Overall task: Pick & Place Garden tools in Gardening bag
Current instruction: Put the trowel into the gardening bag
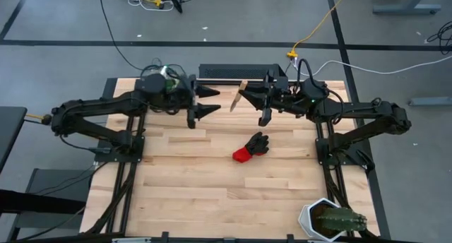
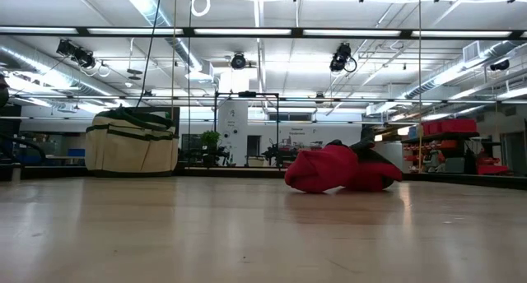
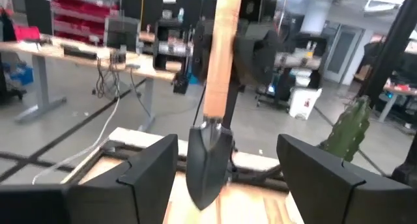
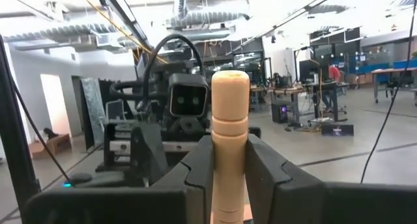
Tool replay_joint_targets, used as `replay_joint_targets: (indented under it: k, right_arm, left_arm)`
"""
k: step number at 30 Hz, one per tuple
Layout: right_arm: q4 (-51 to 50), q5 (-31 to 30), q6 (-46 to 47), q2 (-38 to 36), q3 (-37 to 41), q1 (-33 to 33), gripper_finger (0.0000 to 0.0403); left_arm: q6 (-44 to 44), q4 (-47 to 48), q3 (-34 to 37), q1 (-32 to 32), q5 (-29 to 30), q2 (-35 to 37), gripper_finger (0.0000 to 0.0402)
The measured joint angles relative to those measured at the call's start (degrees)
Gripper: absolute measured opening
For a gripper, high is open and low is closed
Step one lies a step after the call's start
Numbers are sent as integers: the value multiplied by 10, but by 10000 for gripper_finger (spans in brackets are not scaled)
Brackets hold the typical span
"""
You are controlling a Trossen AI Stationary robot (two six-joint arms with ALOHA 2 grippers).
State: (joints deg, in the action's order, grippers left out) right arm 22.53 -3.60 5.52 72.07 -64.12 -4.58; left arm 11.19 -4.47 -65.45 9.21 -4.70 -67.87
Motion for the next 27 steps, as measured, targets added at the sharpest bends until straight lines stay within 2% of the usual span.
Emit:
replay_joint_targets:
  k: [9,27]
  right_arm:
    - [-16,23,10,35,0,0,59]
    - [22,32,14,63,0,-3,59]
  left_arm:
    - [1,-18,-25,0,-19,-59,271]
    - [-1,-16,-28,0,-5,-81,270]
